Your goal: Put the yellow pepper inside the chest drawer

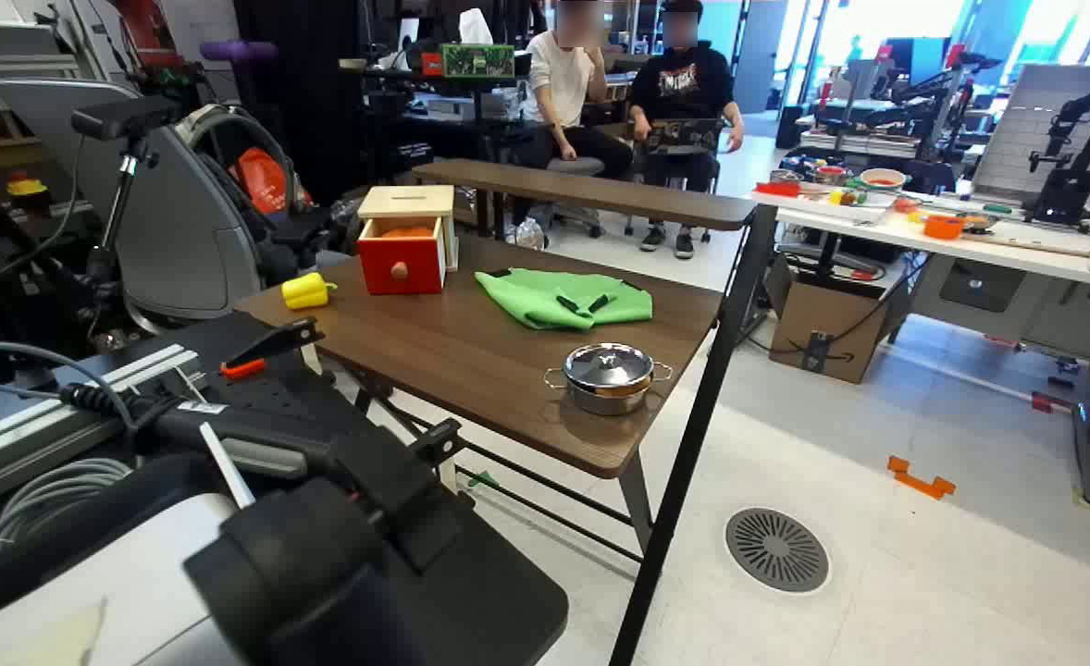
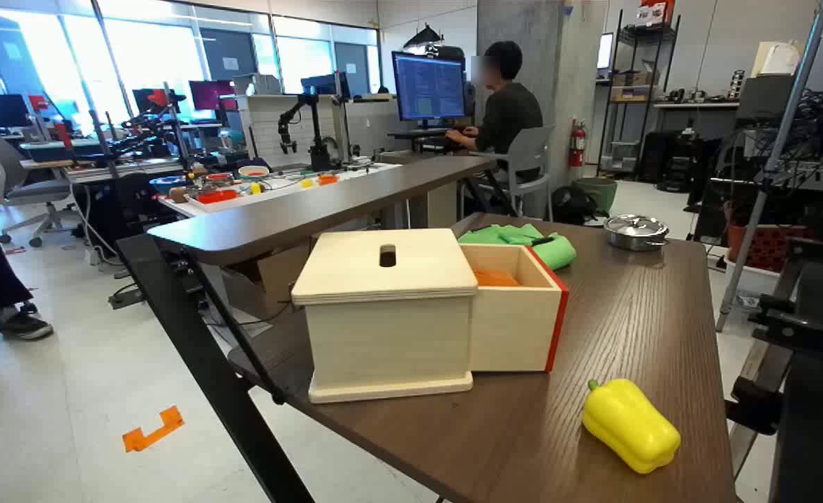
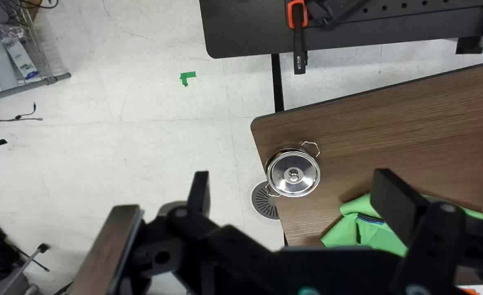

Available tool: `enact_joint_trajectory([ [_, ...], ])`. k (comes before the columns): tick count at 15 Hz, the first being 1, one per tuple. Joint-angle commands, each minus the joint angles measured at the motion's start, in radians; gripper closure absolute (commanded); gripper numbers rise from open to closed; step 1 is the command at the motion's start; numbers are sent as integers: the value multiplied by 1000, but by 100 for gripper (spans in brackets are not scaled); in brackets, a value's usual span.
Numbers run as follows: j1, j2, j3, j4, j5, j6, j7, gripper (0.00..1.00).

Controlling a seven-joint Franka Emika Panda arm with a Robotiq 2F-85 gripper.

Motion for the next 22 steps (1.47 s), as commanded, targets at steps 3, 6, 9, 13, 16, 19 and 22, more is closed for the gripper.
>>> enact_joint_trajectory([
  [3,15,0,-12,3,-8,-5,7,0],
  [6,15,0,-12,3,-8,-5,7,0],
  [9,15,0,-12,3,-8,-5,7,0],
  [13,51,76,27,-24,10,145,81,0],
  [16,105,173,67,-45,34,304,130,0],
  [19,162,292,110,-60,78,466,187,0],
  [22,266,419,121,-80,225,645,152,0],
])
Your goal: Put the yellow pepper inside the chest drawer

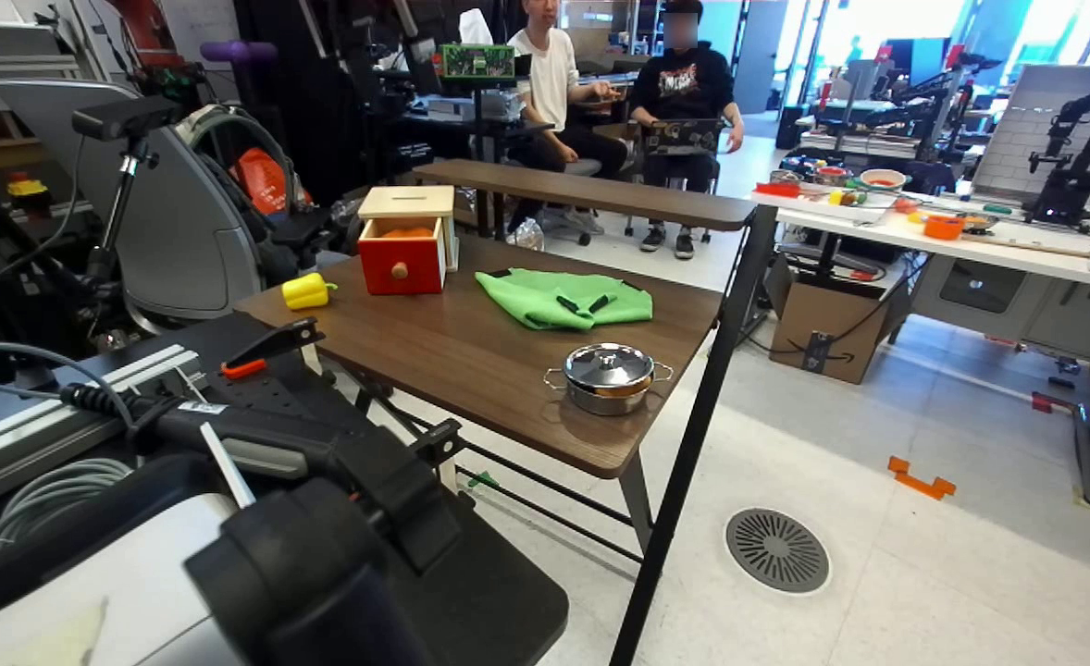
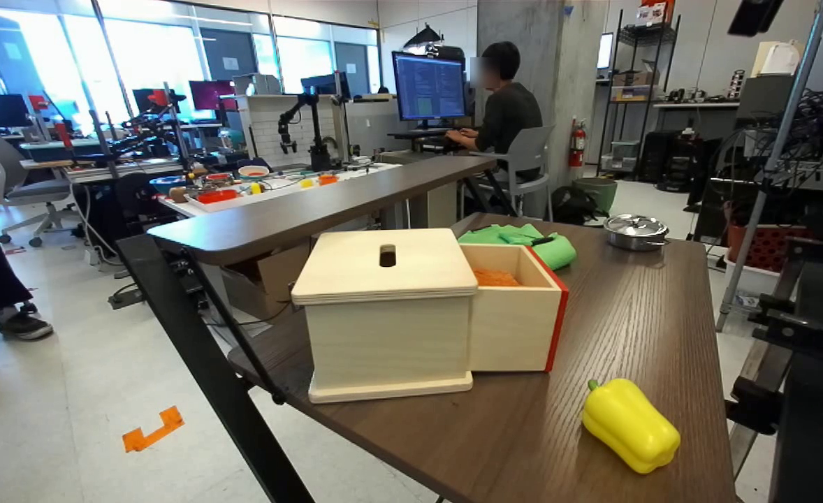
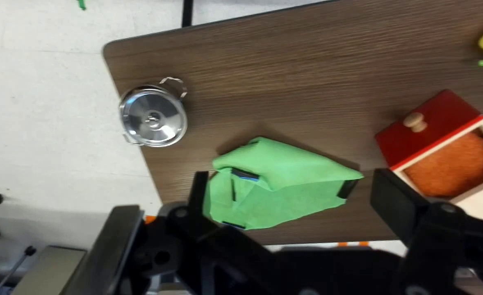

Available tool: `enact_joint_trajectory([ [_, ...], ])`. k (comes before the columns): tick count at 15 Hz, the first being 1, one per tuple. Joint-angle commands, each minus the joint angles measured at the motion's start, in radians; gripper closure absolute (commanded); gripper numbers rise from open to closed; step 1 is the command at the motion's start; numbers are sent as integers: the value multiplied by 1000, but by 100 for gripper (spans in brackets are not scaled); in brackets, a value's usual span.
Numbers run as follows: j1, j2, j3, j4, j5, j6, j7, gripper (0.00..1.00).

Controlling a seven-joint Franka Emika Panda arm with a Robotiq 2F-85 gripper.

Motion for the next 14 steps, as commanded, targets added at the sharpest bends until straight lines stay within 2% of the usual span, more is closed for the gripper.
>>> enact_joint_trajectory([
  [1,120,158,5,-1,184,187,-46,0],
  [4,215,303,26,15,367,309,-64,0],
  [7,262,454,72,65,525,352,-60,0],
  [10,251,593,134,136,566,350,-42,0],
  [14,263,770,150,261,495,326,25,0],
])
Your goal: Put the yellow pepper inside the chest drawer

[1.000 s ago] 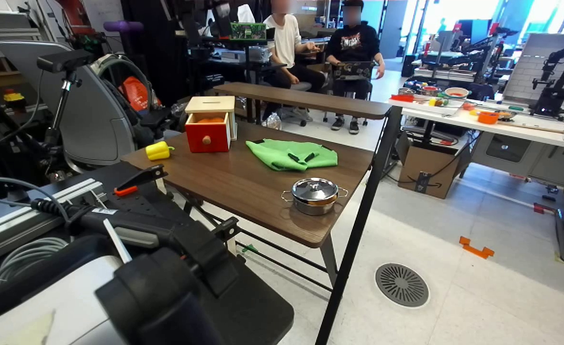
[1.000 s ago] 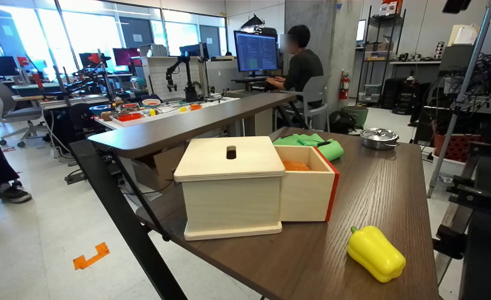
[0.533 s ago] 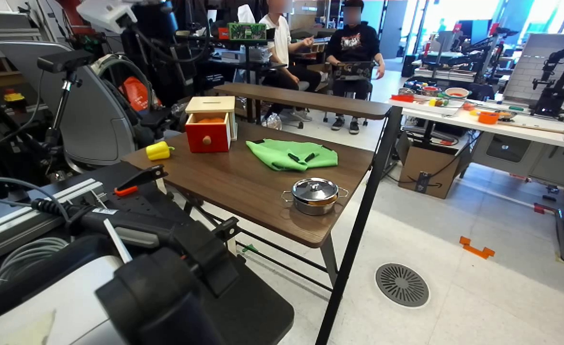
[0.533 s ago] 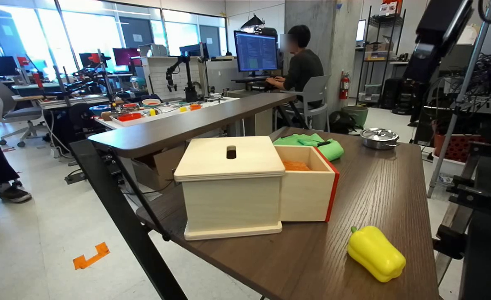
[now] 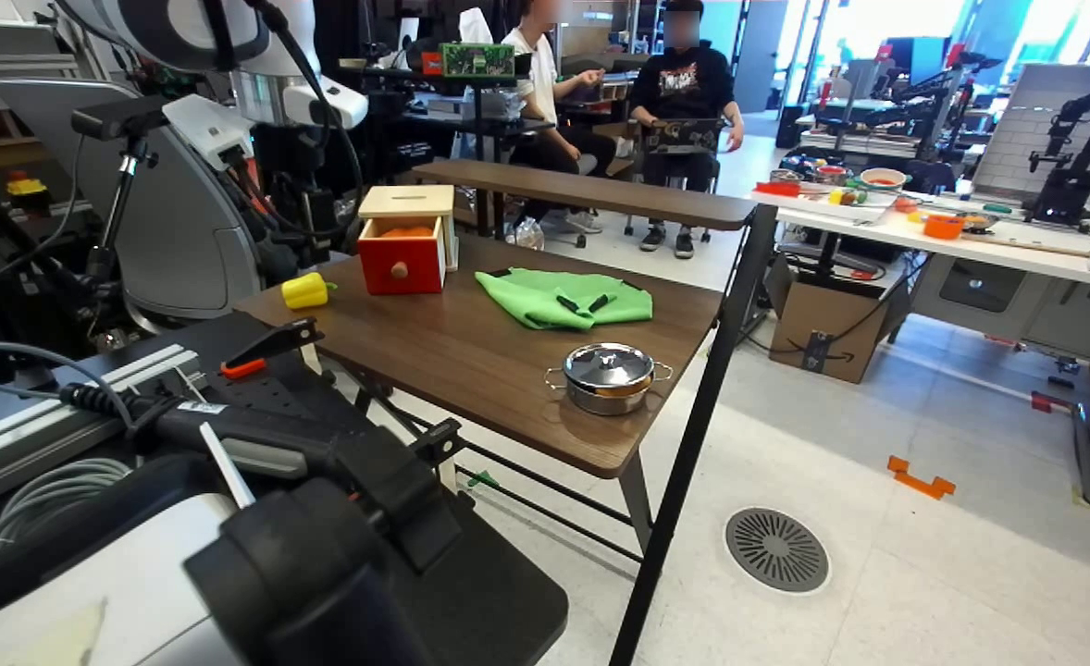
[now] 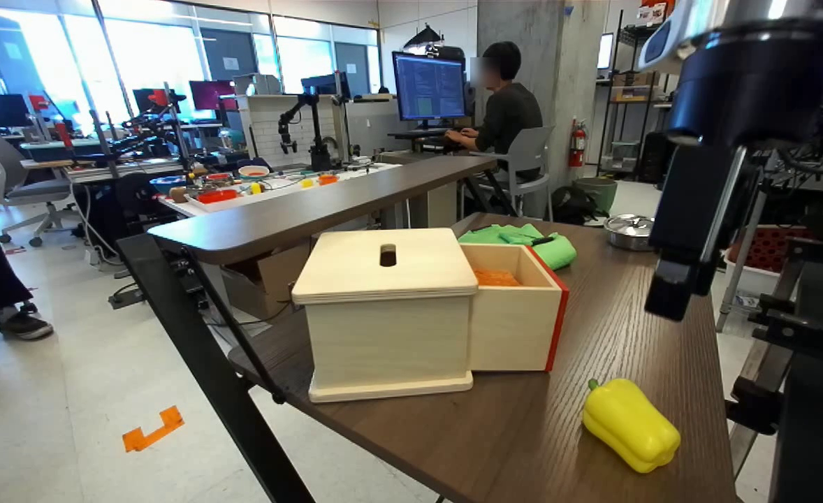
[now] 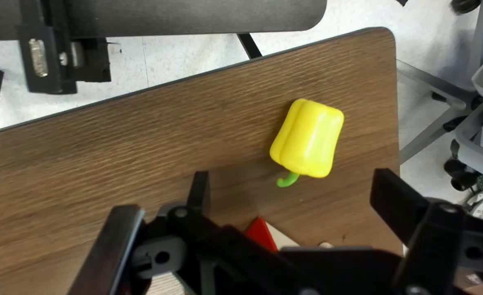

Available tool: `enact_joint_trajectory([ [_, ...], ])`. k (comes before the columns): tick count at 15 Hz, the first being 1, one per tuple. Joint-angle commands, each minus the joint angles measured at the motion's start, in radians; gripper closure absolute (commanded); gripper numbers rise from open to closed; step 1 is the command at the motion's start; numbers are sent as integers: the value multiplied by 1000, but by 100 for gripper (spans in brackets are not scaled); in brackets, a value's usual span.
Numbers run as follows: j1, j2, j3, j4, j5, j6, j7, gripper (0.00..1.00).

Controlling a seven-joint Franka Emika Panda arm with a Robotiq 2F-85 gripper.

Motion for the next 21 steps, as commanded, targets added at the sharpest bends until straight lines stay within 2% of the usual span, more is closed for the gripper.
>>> enact_joint_trajectory([
  [1,7,167,12,136,-41,-7,50,0],
  [6,37,313,14,260,-72,-41,72,0],
  [7,37,331,19,275,-77,-46,63,25],
  [8,46,344,14,288,-87,-52,67,26],
  [14,53,363,3,330,-112,-100,67,71],
  [21,40,257,-21,305,-145,-112,68,73],
])
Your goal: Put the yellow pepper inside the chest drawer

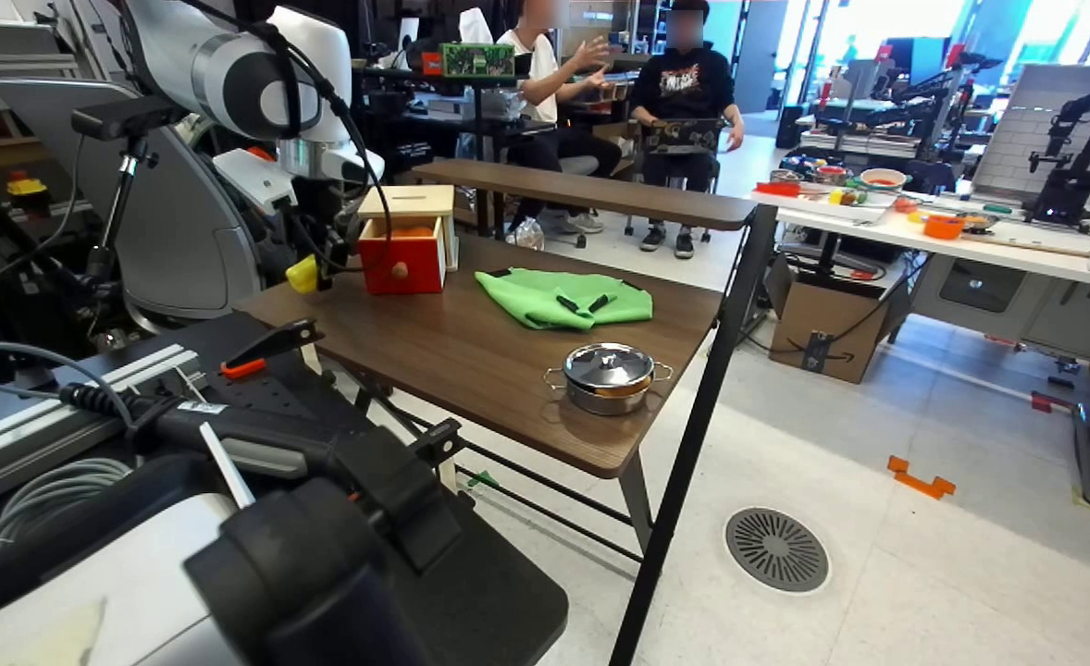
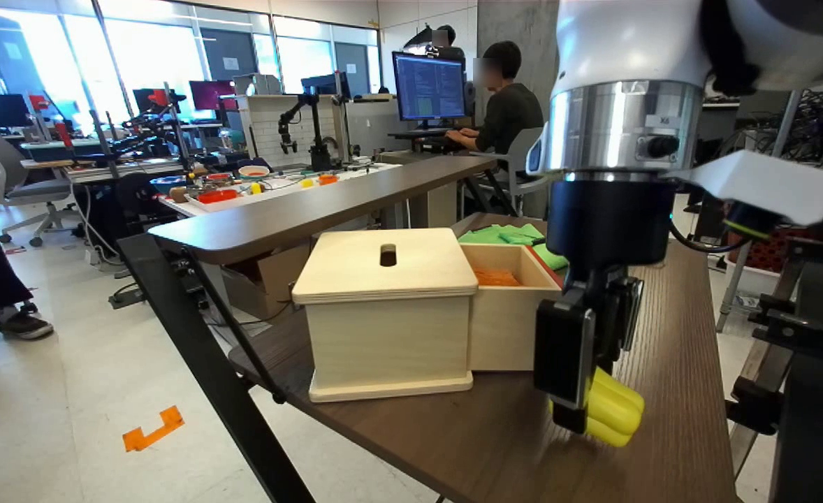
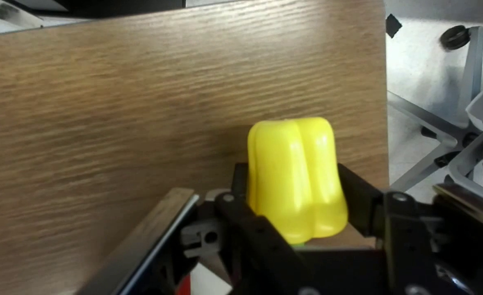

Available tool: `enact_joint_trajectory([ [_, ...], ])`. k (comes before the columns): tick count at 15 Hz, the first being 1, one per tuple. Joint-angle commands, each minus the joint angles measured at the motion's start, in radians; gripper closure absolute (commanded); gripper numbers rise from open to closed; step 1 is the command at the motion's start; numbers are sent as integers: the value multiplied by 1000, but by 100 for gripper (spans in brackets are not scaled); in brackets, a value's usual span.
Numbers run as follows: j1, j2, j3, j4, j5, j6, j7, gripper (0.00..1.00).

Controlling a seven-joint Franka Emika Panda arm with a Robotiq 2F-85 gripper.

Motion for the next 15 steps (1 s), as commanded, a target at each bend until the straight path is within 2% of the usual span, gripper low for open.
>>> enact_joint_trajectory([
  [1,-1,-91,-28,-15,-28,-39,29,73],
  [8,-38,-209,-43,-33,-31,-45,19,73],
  [15,-75,-224,-83,-22,-29,-32,46,73],
])
